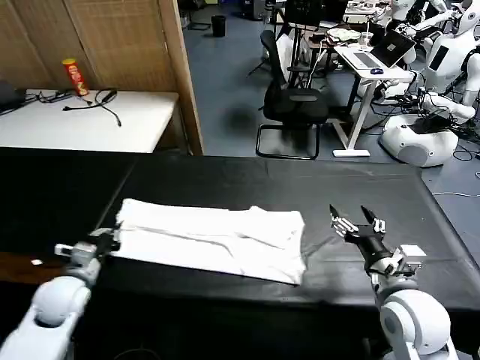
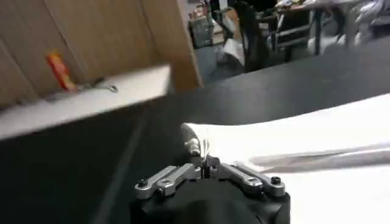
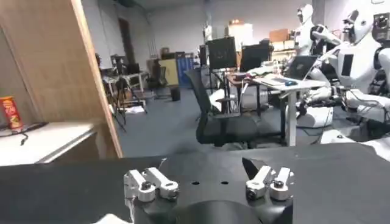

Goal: Fold and organize the clothes.

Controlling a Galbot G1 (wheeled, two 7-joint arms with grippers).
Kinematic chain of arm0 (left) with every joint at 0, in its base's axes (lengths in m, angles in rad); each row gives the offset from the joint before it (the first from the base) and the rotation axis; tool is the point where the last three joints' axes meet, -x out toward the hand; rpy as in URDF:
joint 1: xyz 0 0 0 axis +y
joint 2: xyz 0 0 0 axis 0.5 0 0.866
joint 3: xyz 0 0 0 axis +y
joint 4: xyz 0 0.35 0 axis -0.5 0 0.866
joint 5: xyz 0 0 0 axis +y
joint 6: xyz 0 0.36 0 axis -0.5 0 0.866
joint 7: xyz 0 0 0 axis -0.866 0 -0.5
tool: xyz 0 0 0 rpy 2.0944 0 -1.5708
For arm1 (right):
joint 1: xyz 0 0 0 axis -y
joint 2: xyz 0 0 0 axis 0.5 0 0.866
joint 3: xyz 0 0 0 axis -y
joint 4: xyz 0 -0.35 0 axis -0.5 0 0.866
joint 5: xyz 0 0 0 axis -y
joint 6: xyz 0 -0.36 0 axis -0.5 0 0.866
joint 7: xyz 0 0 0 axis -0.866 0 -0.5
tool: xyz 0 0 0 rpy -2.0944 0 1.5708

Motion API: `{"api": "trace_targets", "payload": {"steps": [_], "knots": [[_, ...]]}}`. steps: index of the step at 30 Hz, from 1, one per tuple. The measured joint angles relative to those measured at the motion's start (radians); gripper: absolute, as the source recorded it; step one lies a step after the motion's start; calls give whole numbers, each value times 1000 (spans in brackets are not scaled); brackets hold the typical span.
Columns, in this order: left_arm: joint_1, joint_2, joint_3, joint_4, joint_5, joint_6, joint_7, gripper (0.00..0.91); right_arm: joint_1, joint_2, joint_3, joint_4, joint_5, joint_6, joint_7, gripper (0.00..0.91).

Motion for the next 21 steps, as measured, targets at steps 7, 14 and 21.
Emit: {"api": "trace_targets", "payload": {"steps": [7, 14, 21], "knots": [[27, 1, 18, -54, -5, 42, -28, 0, -15, 19, -6, 6, -21, 1, -1, 878], [8, -101, 125, -178, -39, 105, -83, 0, -47, 32, 12, 16, -39, 5, -3, 878], [-40, -225, 293, -261, -136, 161, -122, 0, -86, 35, 38, 20, -49, 7, -6, 878]]}}
